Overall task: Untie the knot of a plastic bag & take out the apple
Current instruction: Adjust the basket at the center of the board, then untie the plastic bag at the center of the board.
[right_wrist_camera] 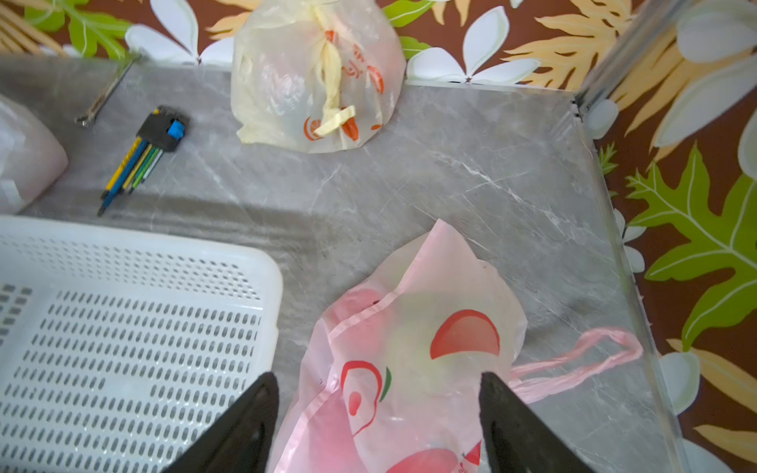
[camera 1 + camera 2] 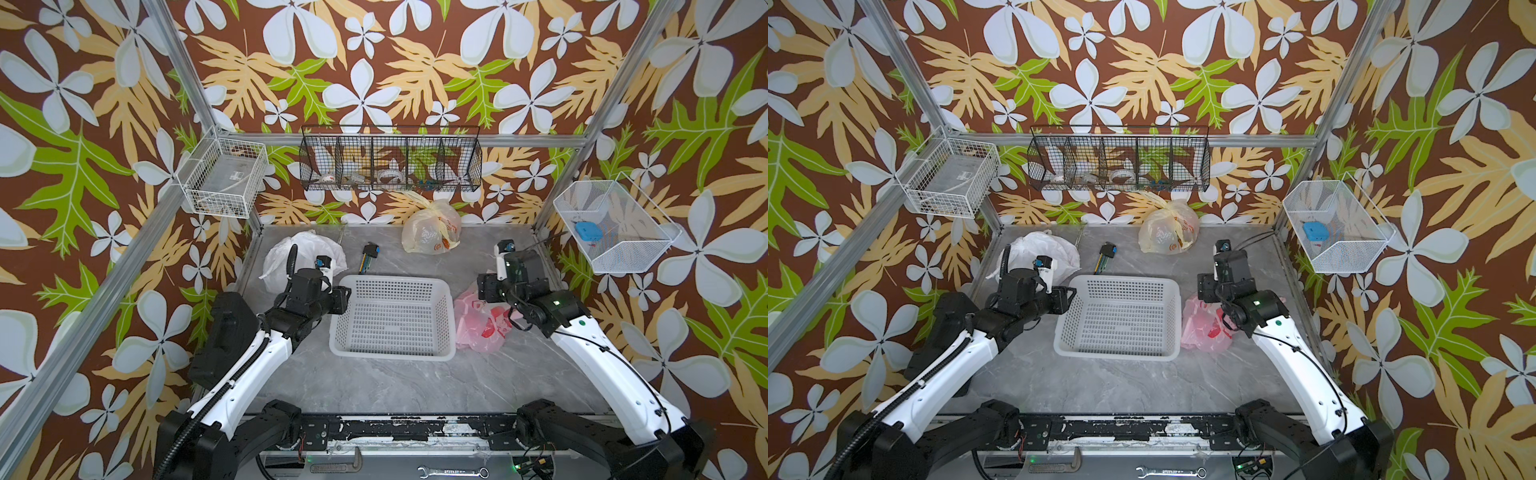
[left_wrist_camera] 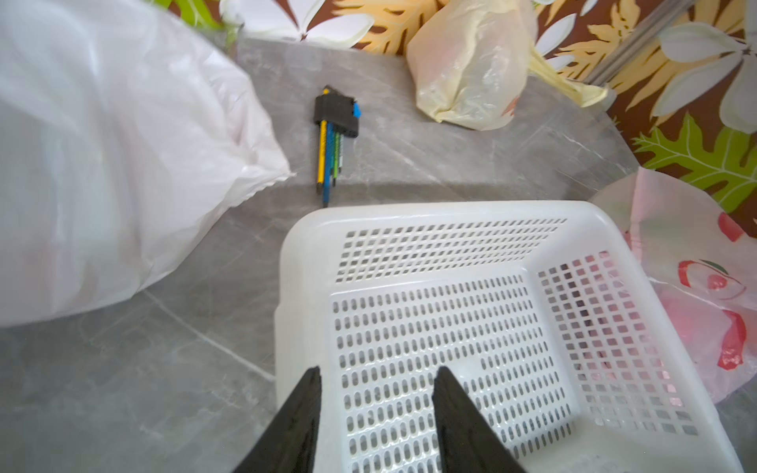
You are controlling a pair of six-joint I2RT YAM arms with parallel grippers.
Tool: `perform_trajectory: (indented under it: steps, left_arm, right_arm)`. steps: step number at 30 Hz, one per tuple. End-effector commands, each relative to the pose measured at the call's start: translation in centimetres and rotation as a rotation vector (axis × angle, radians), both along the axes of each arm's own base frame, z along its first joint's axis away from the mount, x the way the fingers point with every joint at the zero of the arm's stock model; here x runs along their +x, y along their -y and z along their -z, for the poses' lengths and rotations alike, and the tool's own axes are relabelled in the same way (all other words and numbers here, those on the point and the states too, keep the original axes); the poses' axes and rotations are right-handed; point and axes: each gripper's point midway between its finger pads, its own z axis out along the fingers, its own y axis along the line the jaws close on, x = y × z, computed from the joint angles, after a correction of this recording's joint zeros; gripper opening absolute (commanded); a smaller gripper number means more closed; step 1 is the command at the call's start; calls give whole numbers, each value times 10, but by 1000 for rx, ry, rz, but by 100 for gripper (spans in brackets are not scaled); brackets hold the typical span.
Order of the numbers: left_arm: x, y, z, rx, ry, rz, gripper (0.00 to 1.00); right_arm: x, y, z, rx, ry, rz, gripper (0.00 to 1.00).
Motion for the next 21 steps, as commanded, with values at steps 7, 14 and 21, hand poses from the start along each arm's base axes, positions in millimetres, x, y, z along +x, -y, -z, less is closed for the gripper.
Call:
perform_trajectory:
  steps: [7, 14, 21]
  left_arm:
    - [-45, 183, -58, 161, 329, 419, 60]
    - [-115, 331, -28, 248, 377, 695, 69]
    - [-105, 391, 32, 326, 345, 691, 75]
  right_arm:
    - [-27, 97, 50, 161, -100, 348, 79]
    - [-27, 123, 109, 302, -218, 429, 79]
    - [-37, 114, 156, 340, -275, 415, 81]
